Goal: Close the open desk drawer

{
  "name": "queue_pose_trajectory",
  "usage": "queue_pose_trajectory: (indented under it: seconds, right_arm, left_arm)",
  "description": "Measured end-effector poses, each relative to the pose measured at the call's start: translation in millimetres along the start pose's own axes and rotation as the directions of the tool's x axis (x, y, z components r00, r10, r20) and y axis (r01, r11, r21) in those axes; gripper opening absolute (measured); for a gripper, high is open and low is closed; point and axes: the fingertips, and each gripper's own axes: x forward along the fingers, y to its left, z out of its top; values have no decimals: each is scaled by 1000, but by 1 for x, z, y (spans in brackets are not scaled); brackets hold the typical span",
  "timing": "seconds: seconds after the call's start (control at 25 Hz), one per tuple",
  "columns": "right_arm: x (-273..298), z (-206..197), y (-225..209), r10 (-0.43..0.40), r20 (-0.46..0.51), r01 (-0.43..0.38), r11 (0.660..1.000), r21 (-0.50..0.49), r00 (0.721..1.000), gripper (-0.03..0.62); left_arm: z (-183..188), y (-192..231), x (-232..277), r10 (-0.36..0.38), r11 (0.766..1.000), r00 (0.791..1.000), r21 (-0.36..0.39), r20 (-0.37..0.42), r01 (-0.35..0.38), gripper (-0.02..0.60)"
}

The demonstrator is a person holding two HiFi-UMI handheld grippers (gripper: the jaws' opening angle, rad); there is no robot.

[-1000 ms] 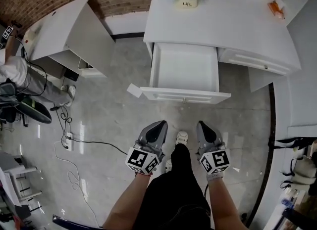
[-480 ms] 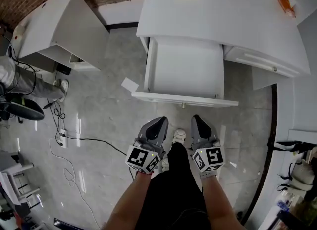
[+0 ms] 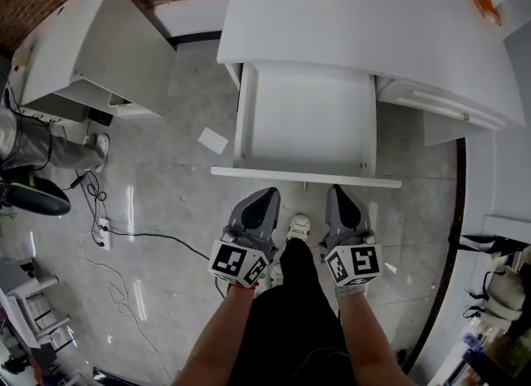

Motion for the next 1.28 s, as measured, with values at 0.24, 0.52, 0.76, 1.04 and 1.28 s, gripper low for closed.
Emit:
queue_pose_trajectory:
  seconds: [0.24,0.52,0.76,1.04,1.28]
  right_arm:
    - [2,1,-2,0,-6,0,1000,5,1000,-2]
    - [12,6,-7,-7,-6,7,1000,10,1000,-2]
    - [22,10,-11,-3,-8,3,1000,17,1000,-2]
    - [36,14,-18,5,-17,-5,1000,10,1000,-2]
    - [49,20,-22,17,-26,-17,1000,5,1000,-2]
  left_arm:
    - [16,6,13,10,1000,1000,-22,16,-10,3]
    - [20,12,23,20,1000,1000,-16,1,-20,3]
    - [25,16,33,28,999,1000,-30,2,-28,3]
    - [26,23,47,34,999,999,-10,-6,-34,3]
    - [35,29,59,53,998,999,-19,-8,-53,3]
